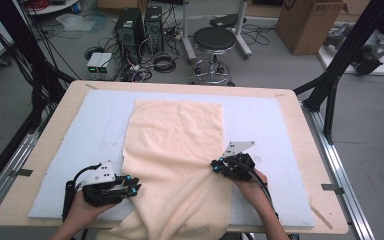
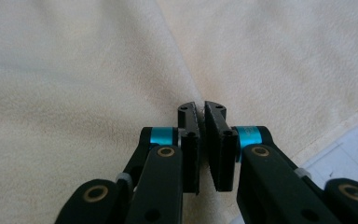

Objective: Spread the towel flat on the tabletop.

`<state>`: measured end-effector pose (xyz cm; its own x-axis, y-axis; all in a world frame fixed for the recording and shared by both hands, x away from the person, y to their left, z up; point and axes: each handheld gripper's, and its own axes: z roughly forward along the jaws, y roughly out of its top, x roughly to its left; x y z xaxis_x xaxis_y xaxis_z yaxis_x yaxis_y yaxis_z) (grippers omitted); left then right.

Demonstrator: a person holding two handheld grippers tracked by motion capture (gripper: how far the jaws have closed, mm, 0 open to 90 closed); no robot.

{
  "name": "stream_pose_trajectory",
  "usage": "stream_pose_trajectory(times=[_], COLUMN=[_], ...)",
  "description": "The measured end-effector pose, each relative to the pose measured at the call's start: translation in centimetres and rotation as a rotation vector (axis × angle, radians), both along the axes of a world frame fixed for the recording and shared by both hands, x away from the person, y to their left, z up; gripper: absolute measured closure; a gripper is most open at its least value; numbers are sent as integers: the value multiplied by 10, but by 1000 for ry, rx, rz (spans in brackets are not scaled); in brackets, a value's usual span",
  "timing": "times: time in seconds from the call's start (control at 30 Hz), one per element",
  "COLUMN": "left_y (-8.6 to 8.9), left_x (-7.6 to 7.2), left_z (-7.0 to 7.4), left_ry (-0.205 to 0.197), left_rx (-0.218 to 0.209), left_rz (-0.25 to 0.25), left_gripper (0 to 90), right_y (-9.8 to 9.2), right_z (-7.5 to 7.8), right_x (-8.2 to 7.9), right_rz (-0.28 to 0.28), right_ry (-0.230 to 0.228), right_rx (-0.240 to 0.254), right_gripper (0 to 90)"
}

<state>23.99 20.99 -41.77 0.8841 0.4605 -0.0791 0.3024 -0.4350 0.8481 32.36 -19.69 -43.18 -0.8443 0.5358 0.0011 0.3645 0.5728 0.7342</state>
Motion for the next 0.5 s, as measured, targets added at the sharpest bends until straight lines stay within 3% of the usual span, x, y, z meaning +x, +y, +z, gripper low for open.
stream_pose_trajectory(times=[0.07,0.17,0.23,0.33,0.4,0.5], left_y=[1,1,1,-2,-5,-8], left_x=[-4,-8,-10,-9,-6,-2], left_z=[-4,-16,-24,-25,-24,-20], left_ry=[15,56,55,43,37,21], left_rx=[19,64,90,72,69,49], left_rz=[-27,-59,-51,-35,-23,17], left_gripper=[587,546,574,659,765,747], right_y=[0,0,-1,2,12,31], right_z=[-2,-3,0,11,19,24], right_x=[3,4,1,-10,-20,-32], right_rz=[-1,-11,-21,-17,17,98], right_ry=[6,13,16,-30,-62,-66], right_rx=[6,15,30,62,66,74], right_gripper=[845,774,693,631,613,590])
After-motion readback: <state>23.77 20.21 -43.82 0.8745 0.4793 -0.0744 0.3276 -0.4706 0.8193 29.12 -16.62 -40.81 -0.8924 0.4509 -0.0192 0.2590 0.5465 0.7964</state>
